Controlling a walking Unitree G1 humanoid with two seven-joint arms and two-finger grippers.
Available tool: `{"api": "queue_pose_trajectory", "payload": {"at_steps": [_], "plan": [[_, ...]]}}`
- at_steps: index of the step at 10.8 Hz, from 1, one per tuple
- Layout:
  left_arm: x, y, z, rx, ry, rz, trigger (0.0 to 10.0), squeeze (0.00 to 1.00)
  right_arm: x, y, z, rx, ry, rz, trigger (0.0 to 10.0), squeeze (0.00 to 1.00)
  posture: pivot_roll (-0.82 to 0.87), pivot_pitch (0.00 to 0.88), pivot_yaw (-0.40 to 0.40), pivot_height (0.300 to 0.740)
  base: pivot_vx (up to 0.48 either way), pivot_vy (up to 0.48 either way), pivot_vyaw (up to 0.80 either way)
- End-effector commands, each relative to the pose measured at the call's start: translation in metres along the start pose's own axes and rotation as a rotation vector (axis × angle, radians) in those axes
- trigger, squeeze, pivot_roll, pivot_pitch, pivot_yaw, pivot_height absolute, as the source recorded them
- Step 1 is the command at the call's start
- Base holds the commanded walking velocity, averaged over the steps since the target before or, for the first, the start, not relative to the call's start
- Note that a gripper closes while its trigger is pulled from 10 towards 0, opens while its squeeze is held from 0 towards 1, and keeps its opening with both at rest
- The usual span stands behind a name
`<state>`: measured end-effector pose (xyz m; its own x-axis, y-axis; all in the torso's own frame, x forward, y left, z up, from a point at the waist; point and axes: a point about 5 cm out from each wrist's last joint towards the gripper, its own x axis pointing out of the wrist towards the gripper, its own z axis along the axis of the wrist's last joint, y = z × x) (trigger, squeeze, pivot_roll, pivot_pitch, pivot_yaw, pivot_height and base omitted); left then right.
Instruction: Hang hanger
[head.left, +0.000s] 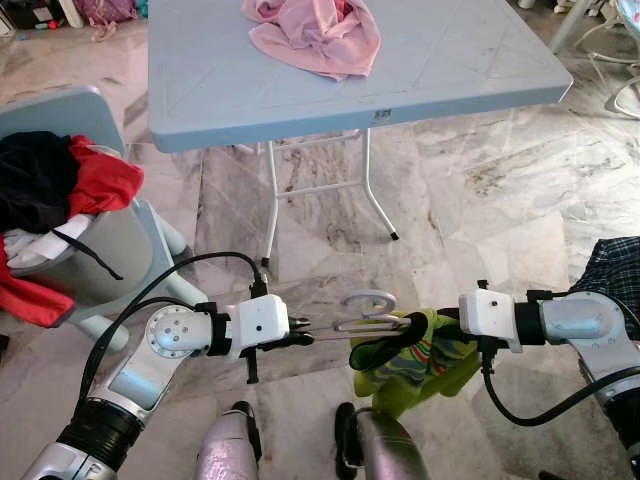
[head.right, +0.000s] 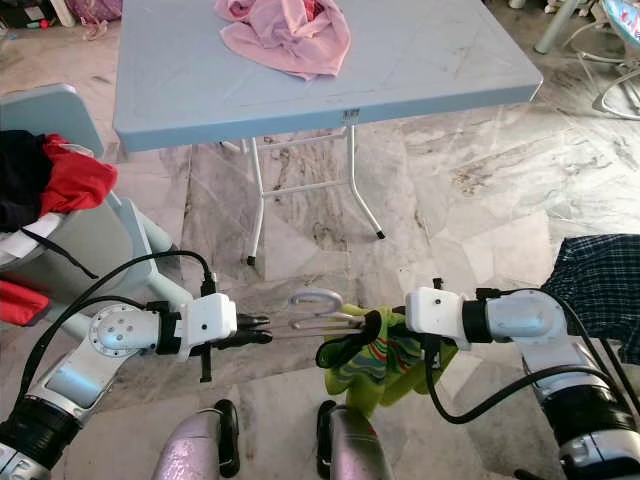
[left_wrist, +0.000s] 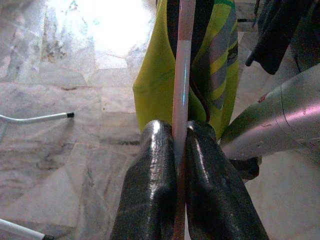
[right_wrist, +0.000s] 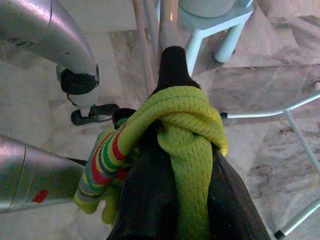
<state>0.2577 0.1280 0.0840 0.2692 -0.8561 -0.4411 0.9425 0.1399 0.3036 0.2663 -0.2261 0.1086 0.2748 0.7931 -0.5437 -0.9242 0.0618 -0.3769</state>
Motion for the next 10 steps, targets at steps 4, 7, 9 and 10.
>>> {"api": "queue_pose_trajectory", "payload": {"at_steps": [4,7,9,10], "plan": [[0.004,-0.006,-0.008,-0.042,0.001,0.016,0.0,0.0,-0.002,-0.008,0.005,0.079,-0.06,0.001,10.0,1.0,-0.04,0.222,-0.02,0.74,0.0,0.0,0.0],[0.008,-0.011,-0.016,-0.095,-0.043,0.097,0.0,0.0,-0.003,-0.019,0.004,0.069,-0.015,-0.03,10.0,1.0,-0.04,0.216,-0.024,0.74,0.0,0.0,0.0],[0.006,-0.015,-0.022,-0.153,-0.082,0.16,0.0,0.0,-0.014,-0.033,-0.003,0.063,0.063,-0.13,10.0,1.0,-0.04,0.215,-0.028,0.74,0.0,0.0,0.0],[0.006,-0.016,-0.021,-0.146,-0.096,0.177,0.0,0.0,-0.019,-0.043,-0.004,0.072,0.07,-0.228,10.0,1.0,-0.04,0.215,-0.028,0.74,0.0,0.0,0.0]]}}
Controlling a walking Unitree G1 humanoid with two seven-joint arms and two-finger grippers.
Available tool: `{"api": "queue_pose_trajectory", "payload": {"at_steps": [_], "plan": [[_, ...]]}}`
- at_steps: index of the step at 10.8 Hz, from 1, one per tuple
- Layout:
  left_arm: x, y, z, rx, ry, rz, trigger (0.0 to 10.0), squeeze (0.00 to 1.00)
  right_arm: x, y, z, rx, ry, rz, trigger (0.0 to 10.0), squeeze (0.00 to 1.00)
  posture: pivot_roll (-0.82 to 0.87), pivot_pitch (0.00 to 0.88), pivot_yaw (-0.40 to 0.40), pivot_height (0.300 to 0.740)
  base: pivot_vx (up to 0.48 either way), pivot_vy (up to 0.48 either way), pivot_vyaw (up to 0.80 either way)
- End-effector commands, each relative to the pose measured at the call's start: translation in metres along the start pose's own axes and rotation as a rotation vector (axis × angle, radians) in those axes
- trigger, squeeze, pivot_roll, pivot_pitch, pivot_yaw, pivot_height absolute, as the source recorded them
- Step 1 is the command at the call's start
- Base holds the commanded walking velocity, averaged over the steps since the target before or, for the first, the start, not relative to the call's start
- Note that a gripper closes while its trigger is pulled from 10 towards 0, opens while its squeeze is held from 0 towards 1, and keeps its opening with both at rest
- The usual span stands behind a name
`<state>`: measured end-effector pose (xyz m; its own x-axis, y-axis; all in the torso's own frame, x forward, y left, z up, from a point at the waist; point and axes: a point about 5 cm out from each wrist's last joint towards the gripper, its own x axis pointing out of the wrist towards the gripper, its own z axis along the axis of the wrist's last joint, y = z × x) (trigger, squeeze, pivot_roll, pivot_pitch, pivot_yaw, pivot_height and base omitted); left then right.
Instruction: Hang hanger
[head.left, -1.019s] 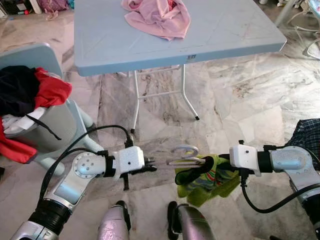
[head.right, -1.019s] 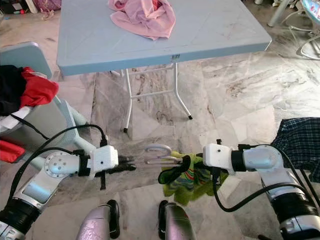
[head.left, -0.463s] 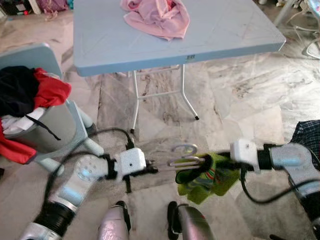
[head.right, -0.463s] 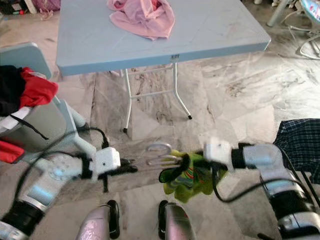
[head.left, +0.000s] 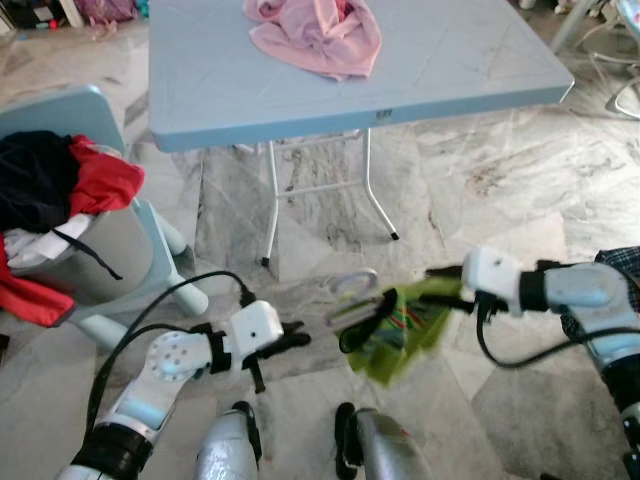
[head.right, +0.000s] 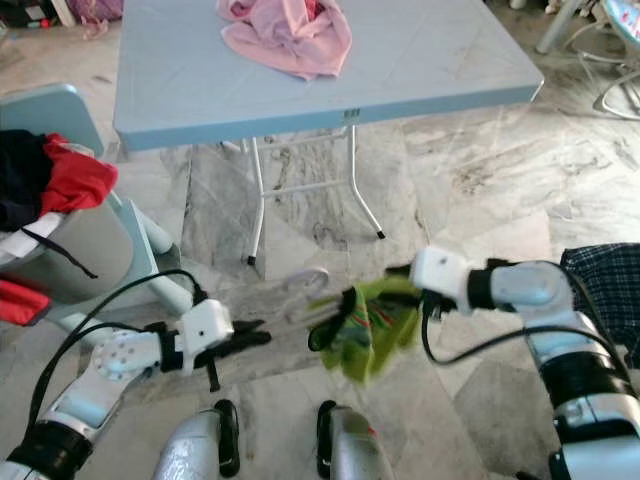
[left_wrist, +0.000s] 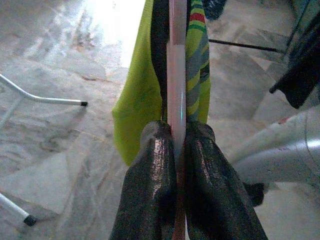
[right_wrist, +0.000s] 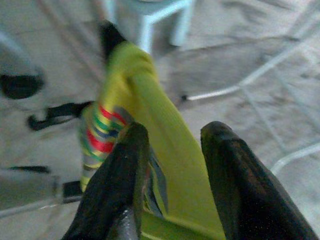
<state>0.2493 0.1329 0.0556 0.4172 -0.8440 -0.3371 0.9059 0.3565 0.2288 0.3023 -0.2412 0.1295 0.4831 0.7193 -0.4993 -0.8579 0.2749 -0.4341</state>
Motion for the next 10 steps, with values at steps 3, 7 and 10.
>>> {"api": "queue_pose_trajectory", "payload": {"at_steps": [3,7,10], "plan": [[0.004,0.004,0.012,0.049,-0.084,0.083,0.0,0.0,-0.009,-0.018,-0.011,0.026,0.057,-0.281,10.0,1.0,-0.03,0.219,-0.024,0.74,0.0,0.0,0.0],[-0.002,0.013,0.008,0.059,-0.069,0.186,0.0,0.0,-0.015,-0.008,-0.035,0.123,0.172,-0.473,10.0,1.0,-0.03,0.223,-0.011,0.74,0.0,0.0,0.0],[0.003,0.015,0.022,0.06,-0.132,0.187,0.0,0.0,-0.004,0.037,-0.058,0.324,0.228,-0.215,10.0,1.0,-0.03,0.223,-0.014,0.74,0.0,0.0,0.0]]}}
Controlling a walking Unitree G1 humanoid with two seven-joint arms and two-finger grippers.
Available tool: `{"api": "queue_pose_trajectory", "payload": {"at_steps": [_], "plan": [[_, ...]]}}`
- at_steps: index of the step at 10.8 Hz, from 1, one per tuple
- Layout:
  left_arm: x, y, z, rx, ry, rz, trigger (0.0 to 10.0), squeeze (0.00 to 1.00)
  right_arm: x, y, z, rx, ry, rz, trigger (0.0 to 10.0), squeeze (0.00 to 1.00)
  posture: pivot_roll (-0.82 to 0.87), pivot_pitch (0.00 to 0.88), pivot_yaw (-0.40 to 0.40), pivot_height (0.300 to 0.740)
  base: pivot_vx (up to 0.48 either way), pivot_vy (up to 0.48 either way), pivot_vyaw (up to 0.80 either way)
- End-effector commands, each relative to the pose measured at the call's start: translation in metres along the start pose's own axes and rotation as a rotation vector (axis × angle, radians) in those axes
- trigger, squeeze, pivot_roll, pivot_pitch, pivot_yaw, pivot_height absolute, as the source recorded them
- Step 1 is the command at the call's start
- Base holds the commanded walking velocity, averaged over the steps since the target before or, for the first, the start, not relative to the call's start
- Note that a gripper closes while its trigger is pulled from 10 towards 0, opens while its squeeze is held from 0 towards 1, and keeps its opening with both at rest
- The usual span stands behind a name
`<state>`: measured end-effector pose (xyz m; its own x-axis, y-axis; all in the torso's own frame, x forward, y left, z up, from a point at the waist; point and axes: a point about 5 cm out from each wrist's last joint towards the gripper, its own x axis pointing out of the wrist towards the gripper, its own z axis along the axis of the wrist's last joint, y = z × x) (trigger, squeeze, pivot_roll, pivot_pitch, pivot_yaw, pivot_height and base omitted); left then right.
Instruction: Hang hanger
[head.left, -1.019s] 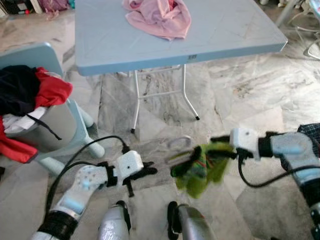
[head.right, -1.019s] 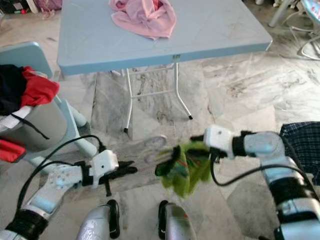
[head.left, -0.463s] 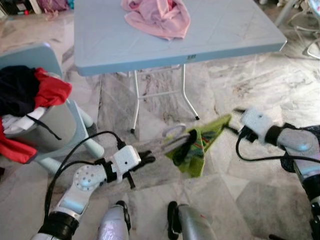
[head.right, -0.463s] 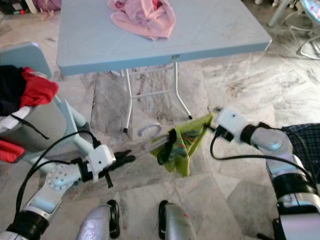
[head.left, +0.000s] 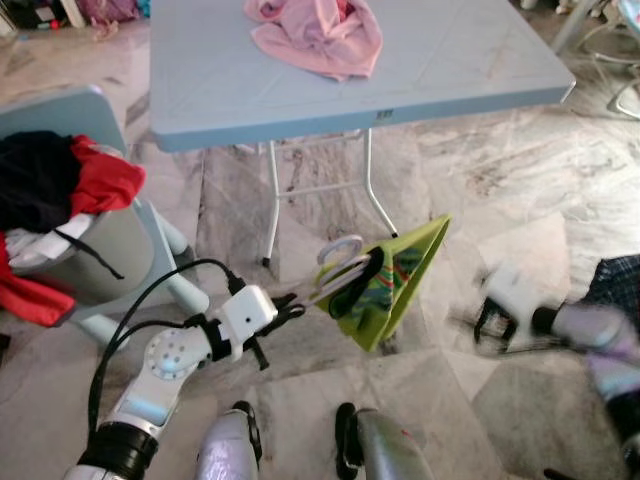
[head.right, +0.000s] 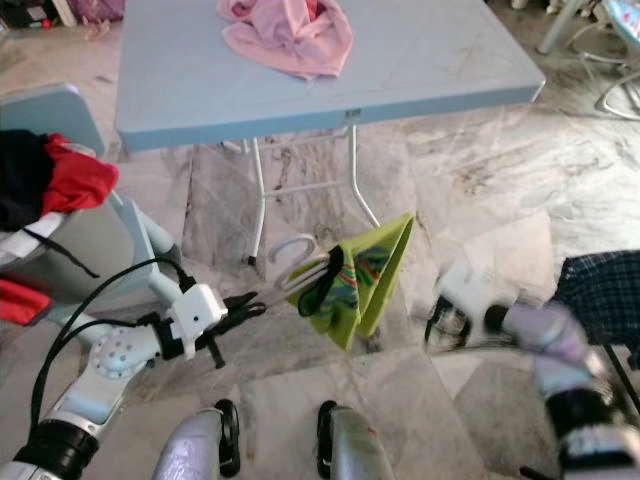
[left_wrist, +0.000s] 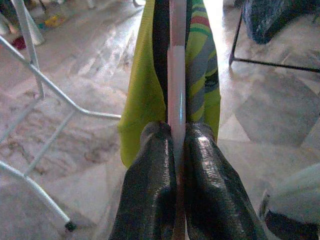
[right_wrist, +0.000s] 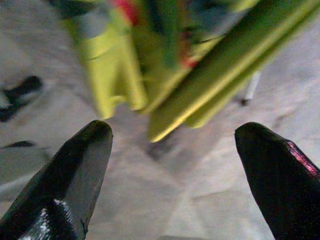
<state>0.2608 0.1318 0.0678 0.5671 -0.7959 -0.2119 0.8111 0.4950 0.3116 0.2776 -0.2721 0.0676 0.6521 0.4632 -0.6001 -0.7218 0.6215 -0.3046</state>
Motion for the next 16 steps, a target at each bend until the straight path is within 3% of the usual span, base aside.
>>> {"api": "queue_pose_trajectory", "payload": {"at_steps": [1,2,3,4,7,8,12,13,16], "plan": [[0.005,0.001,0.014,0.021,-0.063,-0.001,0.0,0.0,0.003,0.006,0.005,0.034,-0.033,0.032,10.0,1.0,-0.03,0.223,-0.014,0.74,0.0,0.0,0.0],[0.009,-0.002,0.02,0.025,-0.087,-0.014,0.0,0.0,0.014,0.013,0.01,0.136,-0.098,0.002,10.0,0.92,-0.02,0.221,-0.008,0.74,0.0,0.0,0.0],[0.01,-0.003,0.02,0.026,-0.091,-0.017,0.0,0.0,0.019,0.016,0.012,0.184,-0.137,-0.009,10.0,0.12,-0.02,0.219,-0.001,0.74,0.0,0.0,0.0],[0.009,-0.004,0.02,0.026,-0.089,-0.025,0.0,0.0,0.026,0.025,0.015,0.231,-0.191,-0.039,10.0,0.0,-0.01,0.206,0.019,0.74,0.0,0.0,0.0],[0.012,0.004,0.026,0.044,-0.098,-0.037,0.0,0.0,0.037,0.037,0.018,0.277,-0.222,-0.07,10.0,0.0,0.0,0.181,0.036,0.74,0.0,0.0,0.0],[0.013,0.007,0.031,0.049,-0.11,-0.037,0.0,0.0,0.042,0.034,0.023,0.326,-0.254,-0.135,0.0,0.0,0.01,0.178,0.037,0.74,0.0,0.0,0.0],[0.015,0.001,0.033,0.034,-0.127,-0.047,0.0,0.0,0.047,0.027,0.035,0.458,-0.378,-0.258,0.0,0.0,0.02,0.159,0.025,0.74,0.0,0.0,0.0],[0.016,0.0,0.033,0.031,-0.127,-0.046,0.0,0.0,0.048,0.027,0.043,0.509,-0.469,-0.262,0.0,0.0,0.02,0.152,0.021,0.74,0.0,0.0,0.0],[0.016,0.002,0.034,0.029,-0.129,-0.049,0.0,0.0,0.052,0.034,0.044,0.538,-0.501,-0.266,0.0,0.0,0.02,0.146,0.03,0.74,0.0,0.0,0.0]]}}
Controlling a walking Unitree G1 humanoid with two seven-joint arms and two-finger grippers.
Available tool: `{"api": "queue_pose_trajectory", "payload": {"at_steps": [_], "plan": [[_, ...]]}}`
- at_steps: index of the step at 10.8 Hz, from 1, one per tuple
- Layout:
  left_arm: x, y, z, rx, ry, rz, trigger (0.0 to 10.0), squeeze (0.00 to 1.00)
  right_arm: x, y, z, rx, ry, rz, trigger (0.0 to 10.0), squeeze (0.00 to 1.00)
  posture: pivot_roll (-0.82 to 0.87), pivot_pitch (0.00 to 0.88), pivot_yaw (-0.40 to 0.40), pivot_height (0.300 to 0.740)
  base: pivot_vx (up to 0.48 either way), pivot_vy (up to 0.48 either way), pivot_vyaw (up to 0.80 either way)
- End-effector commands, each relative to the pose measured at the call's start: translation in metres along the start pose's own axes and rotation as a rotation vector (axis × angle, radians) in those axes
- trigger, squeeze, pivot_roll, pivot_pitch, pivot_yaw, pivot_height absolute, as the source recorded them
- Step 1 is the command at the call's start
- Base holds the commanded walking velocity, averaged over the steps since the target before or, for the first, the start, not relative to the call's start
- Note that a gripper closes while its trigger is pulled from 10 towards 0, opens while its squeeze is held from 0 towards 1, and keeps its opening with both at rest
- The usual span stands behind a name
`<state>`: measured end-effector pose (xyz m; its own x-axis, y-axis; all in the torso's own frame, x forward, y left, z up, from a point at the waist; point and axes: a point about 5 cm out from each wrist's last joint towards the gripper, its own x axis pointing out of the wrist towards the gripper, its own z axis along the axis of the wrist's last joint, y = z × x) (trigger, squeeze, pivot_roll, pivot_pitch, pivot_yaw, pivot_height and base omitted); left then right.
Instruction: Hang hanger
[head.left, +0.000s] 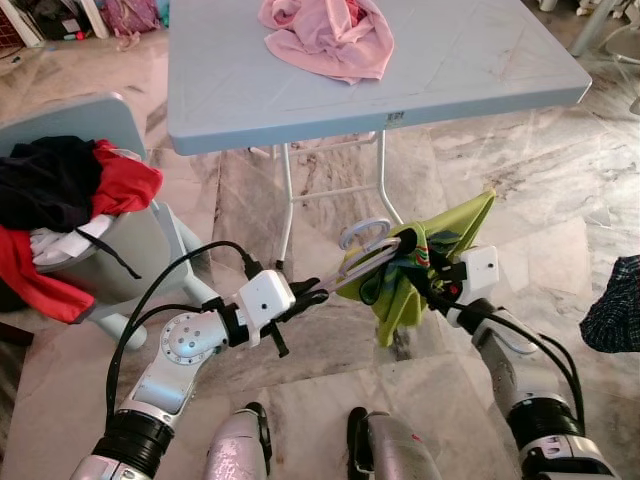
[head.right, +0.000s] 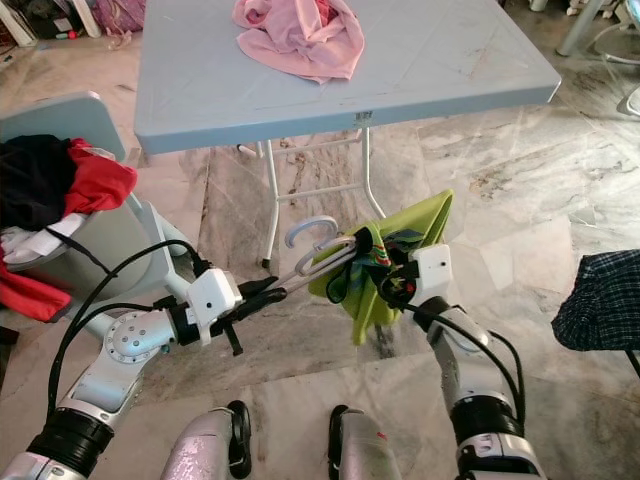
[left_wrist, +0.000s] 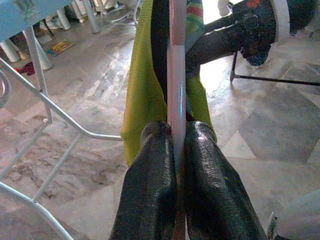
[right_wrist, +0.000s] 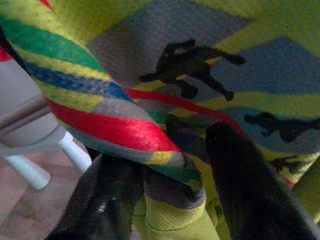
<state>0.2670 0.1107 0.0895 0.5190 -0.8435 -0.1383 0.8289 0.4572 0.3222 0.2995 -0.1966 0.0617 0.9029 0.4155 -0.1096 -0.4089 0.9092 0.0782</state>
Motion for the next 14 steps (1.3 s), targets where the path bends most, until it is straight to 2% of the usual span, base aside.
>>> {"api": "queue_pose_trajectory", "payload": {"at_steps": [1,3,5,7,9,11,14], "plan": [[0.001,0.001,0.008,0.013,-0.037,-0.011,0.0,0.0,-0.003,-0.001,-0.003,0.011,-0.002,-0.019,0.0,0.0,0.02,0.145,0.031,0.74,0.0,0.0,0.0],[0.002,0.001,0.009,0.013,-0.043,-0.003,0.0,0.0,-0.005,-0.006,0.0,0.016,-0.05,-0.053,0.0,0.0,0.02,0.14,0.031,0.74,0.0,0.0,0.0],[0.002,0.001,0.003,-0.01,-0.044,0.056,0.0,0.0,-0.005,-0.007,0.009,0.063,-0.165,-0.112,0.0,0.0,0.02,0.118,0.032,0.74,0.0,0.0,0.0],[0.004,0.003,-0.006,-0.028,-0.028,0.1,0.0,0.0,0.001,-0.002,0.008,0.112,-0.206,-0.145,0.0,0.0,0.01,0.068,0.05,0.74,0.0,0.0,0.0],[0.009,0.011,-0.008,-0.008,-0.018,0.12,0.0,0.0,0.008,-0.003,0.013,0.143,-0.258,-0.168,0.0,0.0,0.01,0.035,0.047,0.74,0.0,0.0,0.0],[0.013,0.022,-0.006,0.001,-0.034,0.168,0.0,0.0,0.016,-0.008,0.025,0.137,-0.285,-0.171,0.0,0.0,0.02,0.014,0.04,0.74,0.0,0.0,0.0],[0.018,0.026,-0.006,-0.006,-0.058,0.197,0.0,0.0,0.02,-0.012,0.031,0.132,-0.307,-0.175,0.0,0.0,0.01,0.009,0.031,0.74,0.0,0.0,0.0]]}}
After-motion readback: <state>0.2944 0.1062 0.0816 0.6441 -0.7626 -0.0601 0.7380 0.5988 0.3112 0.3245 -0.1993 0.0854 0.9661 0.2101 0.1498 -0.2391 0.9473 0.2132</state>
